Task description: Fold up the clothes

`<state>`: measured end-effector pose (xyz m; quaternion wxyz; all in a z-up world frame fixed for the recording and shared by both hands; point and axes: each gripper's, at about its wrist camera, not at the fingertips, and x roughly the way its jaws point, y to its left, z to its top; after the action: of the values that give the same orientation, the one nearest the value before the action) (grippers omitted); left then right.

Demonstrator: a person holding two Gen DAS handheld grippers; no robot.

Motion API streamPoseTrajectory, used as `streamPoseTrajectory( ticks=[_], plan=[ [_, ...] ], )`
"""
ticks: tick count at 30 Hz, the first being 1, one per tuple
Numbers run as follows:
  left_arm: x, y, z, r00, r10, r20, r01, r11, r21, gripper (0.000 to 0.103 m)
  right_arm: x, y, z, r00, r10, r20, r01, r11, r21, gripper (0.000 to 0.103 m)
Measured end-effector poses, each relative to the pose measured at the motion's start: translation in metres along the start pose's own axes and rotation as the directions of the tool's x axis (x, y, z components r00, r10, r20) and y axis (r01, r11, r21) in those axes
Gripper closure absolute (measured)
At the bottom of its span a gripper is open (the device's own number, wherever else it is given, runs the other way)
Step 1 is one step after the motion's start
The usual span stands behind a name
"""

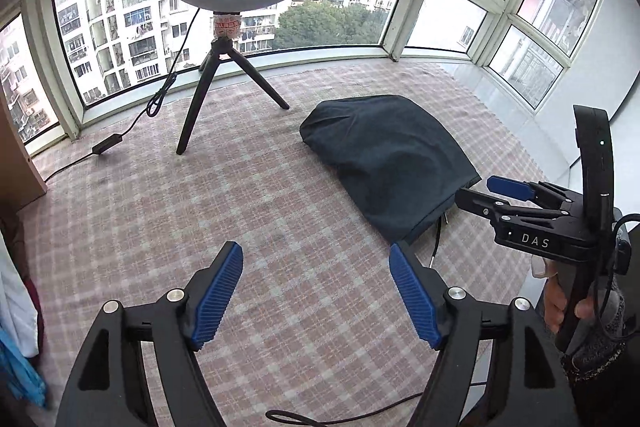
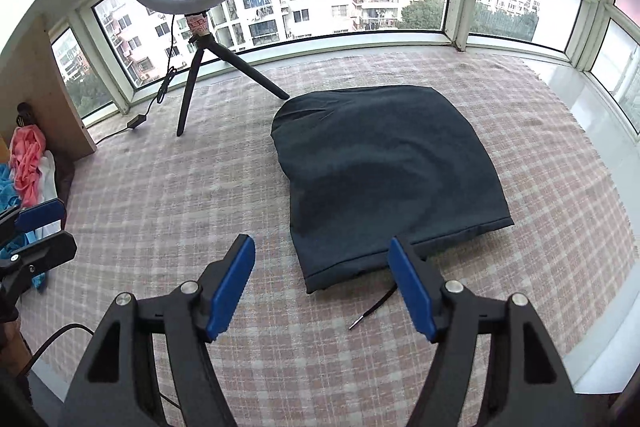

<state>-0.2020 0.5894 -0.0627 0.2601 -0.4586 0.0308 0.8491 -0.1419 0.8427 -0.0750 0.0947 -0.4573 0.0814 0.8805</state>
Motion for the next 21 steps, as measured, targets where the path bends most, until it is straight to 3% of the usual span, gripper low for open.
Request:
streamPoseTrajectory(
  ticks=[5,8,12,21],
  plan=[
    [-0.049,0.045,-0.033,0.994,0.097,0.052,-0.096,0.995,-0.024,0.028,-0.023,0.05,-0.018,1.0,-0.017,0.026,0.016,0.998,0.062,0.034],
    [-0.078,0.066,-0.049,0.989,0.121,0.088,-0.12,0.993,-0.012,0.027,-0.045,0.071,-0.032,0.998,-0.026,0.053,0.02,0.994,0.107,0.034],
    [-0.113,0.09,-0.065,0.992,0.071,0.104,-0.07,0.997,-0.011,0.026,-0.082,0.105,-0.057,0.989,-0.118,0.094,0.105,0.986,0.13,0.034],
    [-0.182,0.128,-0.105,0.989,-0.052,0.141,0.045,0.997,0.055,0.025,-0.15,0.192,-0.123,0.964,-0.229,0.136,0.211,0.968,0.135,0.029]
  ],
)
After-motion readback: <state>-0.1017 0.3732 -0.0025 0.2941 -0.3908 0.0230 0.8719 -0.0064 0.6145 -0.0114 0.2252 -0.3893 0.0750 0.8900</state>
